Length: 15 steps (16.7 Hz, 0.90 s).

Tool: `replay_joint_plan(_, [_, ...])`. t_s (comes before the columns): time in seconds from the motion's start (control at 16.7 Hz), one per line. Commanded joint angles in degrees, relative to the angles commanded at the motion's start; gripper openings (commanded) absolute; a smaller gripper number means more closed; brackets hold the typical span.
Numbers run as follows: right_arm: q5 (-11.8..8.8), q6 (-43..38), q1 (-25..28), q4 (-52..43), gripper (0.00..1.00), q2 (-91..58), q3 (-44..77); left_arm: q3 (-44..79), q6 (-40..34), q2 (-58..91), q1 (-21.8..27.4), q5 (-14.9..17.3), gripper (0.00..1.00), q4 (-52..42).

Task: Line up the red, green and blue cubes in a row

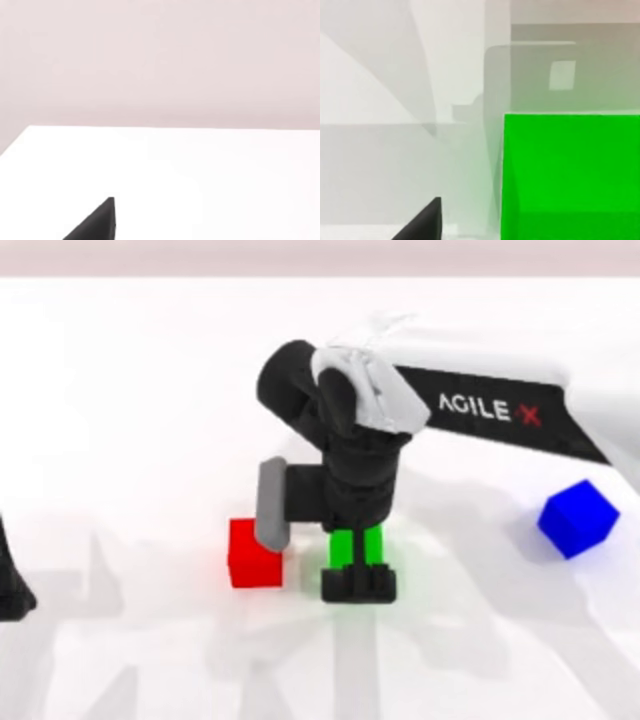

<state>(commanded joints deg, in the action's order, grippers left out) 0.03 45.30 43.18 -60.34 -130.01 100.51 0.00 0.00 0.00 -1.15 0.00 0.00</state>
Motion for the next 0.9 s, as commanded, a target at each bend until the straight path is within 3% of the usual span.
replay_joint_plan(0.24, [0.02,0.02,-0.06,-2.39,1.0,0.37,2.28,0.0,0.0,0.0,0.0,0.0,1.0,0.0])
replay_joint_plan(0.6, [-0.03,0.16,0.33,-13.96,1.0,2.54,11.28,0.0,0.0,0.0,0.0,0.0,1.0,0.0])
replay_joint_plan(0.9, [-0.02,0.0,-0.08,-14.09,1.0,2.61,11.37,0.0,0.0,0.0,0.0,0.0,1.0,0.0])
